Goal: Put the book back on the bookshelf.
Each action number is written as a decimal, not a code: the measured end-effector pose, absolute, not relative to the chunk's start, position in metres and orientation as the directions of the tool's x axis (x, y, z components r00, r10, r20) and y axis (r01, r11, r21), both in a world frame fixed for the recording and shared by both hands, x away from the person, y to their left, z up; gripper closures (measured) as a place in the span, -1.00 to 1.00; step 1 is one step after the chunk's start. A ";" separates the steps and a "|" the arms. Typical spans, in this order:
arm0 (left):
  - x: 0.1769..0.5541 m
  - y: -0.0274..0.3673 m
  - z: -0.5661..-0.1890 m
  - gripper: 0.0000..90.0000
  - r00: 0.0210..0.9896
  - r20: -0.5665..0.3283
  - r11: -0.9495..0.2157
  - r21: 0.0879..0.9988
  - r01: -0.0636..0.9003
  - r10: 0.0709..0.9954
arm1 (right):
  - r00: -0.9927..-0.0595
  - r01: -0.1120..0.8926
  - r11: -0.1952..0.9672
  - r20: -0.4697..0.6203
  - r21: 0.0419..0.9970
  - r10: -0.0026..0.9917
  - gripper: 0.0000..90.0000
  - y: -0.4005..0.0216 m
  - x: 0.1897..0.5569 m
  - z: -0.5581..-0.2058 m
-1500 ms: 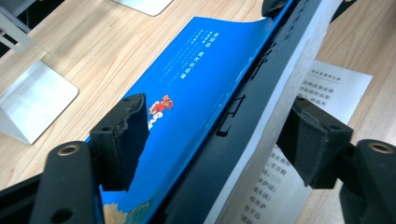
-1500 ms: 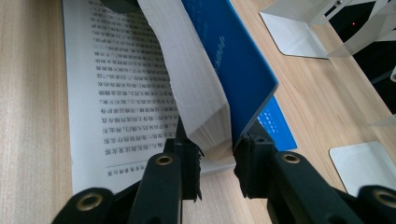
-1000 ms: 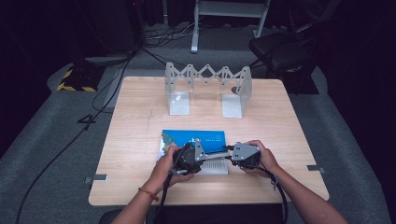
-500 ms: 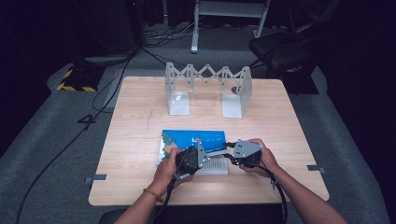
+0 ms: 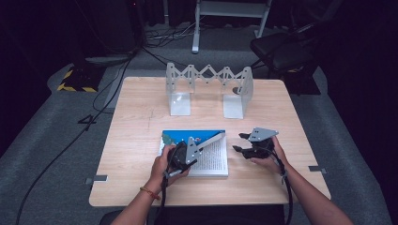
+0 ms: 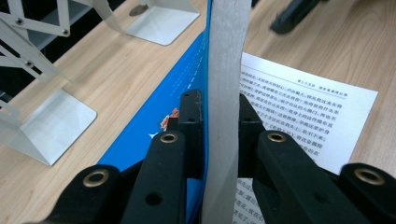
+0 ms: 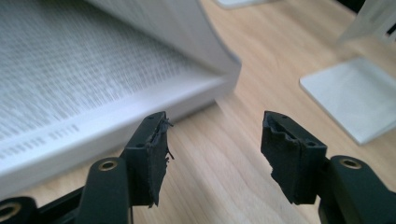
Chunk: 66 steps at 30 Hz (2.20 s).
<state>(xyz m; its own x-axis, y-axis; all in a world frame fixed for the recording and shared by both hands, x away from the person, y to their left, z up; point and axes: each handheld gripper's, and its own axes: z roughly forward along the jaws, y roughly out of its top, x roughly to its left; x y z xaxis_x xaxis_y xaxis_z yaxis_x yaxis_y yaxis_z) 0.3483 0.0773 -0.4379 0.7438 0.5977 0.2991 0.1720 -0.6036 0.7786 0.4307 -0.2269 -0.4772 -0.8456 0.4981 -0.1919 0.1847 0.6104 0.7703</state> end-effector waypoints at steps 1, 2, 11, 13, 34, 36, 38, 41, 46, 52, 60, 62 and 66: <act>0.348 0.079 -0.437 0.75 0.742 0.302 -0.600 0.783 0.166 0.599 | -0.847 0.188 0.614 -0.190 0.766 0.497 -0.08 -0.227 0.432 -0.480; 0.348 0.080 -0.436 0.75 0.743 0.295 -0.596 0.785 0.170 0.600 | -0.854 0.199 0.614 -0.172 0.763 0.491 -0.09 -0.226 0.435 -0.484; 0.347 0.084 -0.434 0.75 0.738 0.302 -0.582 0.800 0.148 0.603 | -0.865 0.174 0.608 -0.176 0.775 0.471 -0.09 -0.219 0.432 -0.480; 0.345 0.089 -0.431 0.75 0.735 0.293 -0.558 0.819 0.137 0.611 | -0.860 0.176 0.633 -0.195 0.754 0.471 -0.09 -0.217 0.433 -0.482; 0.344 0.093 -0.427 0.70 0.823 0.187 -0.493 0.861 0.126 0.537 | -0.891 0.155 0.418 -0.055 0.895 0.450 -0.01 -0.213 0.435 -0.471; 0.344 0.092 -0.425 0.69 0.831 0.160 -0.495 0.855 0.153 0.533 | -0.890 0.155 0.392 -0.044 0.907 0.454 0.03 -0.214 0.435 -0.465; 0.343 0.091 -0.425 0.68 0.829 0.164 -0.503 0.850 0.157 0.536 | -0.888 0.143 0.409 -0.066 0.901 0.454 0.03 -0.212 0.435 -0.462; 0.341 0.091 -0.425 0.67 0.827 0.172 -0.511 0.846 0.155 0.535 | -0.890 0.146 0.398 -0.056 0.906 0.453 0.04 -0.210 0.435 -0.459; 0.337 0.096 -0.430 0.63 0.814 0.146 -0.465 0.870 0.165 0.562 | -0.890 0.138 0.400 -0.064 0.906 0.452 0.04 -0.205 0.436 -0.452; 0.331 0.104 -0.434 0.57 0.791 0.137 -0.430 0.887 0.170 0.596 | -0.893 0.136 0.383 -0.054 0.914 0.447 0.11 -0.193 0.436 -0.448; 0.342 0.100 -0.430 0.64 0.825 0.100 -0.405 0.899 0.164 0.557 | -0.884 0.152 0.355 -0.033 0.923 0.465 0.20 -0.196 0.438 -0.446; 0.346 0.094 -0.427 0.65 0.836 0.097 -0.402 0.903 0.155 0.540 | -0.886 0.143 0.342 -0.034 0.929 0.462 0.22 -0.202 0.438 -0.443; 0.350 0.082 -0.421 0.65 0.847 0.093 -0.405 0.902 0.150 0.523 | -0.876 0.135 0.336 -0.046 0.932 0.480 0.22 -0.215 0.438 -0.437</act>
<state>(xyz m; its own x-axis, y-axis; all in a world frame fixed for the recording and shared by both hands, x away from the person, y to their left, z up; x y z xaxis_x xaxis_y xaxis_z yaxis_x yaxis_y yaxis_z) 0.3501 0.0822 -0.4210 0.8473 0.5229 0.0934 0.1504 -0.4048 0.9020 0.4377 -0.2152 -0.4369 -0.8763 0.4796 -0.0460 0.1350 0.3361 0.9321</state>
